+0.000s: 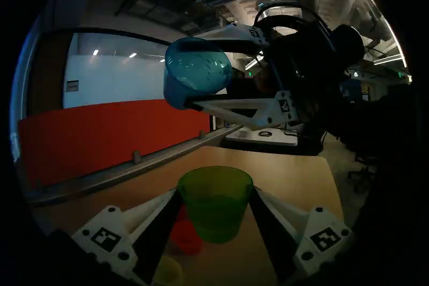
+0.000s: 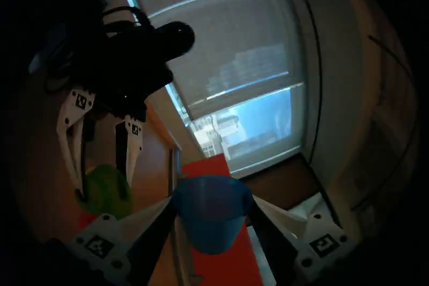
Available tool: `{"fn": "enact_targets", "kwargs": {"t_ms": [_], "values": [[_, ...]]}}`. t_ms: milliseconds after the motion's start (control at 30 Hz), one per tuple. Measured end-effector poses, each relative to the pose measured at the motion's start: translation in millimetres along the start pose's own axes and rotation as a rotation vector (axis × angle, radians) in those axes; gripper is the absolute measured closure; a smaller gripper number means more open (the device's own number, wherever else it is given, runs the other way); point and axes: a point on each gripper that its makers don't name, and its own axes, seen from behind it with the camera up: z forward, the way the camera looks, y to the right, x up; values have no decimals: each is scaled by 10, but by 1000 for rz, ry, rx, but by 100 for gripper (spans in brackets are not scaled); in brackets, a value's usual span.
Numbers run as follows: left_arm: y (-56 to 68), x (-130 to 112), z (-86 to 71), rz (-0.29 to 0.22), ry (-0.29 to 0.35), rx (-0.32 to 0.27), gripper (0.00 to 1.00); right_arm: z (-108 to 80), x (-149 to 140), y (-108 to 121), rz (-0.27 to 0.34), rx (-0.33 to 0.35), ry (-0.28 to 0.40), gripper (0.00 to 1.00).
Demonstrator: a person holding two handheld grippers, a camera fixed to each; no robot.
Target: Pour water
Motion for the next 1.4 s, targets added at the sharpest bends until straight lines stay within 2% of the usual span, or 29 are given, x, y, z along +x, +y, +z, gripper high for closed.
{"fn": "enact_targets", "kwargs": {"t_ms": [300,567,733,833,967,1400], "values": [[-22,13,-24,-2,3,6,14,-41,-45,-9,314,5,4,10],[-37,3,-41,-3,1,11,14,-62,-179,35,695,19,14,10],[-49,-5,-54,-1,-4,13,14,-61,-268,22,875,47,18,10],[-63,-20,-59,1,-8,16,14,-65,-284,-10,947,69,17,10],[-86,-47,-65,0,-14,22,14,-82,-284,-60,1015,98,17,10],[-110,-101,-70,-1,-29,23,14,-167,-412,-203,1146,143,0,9]]}}
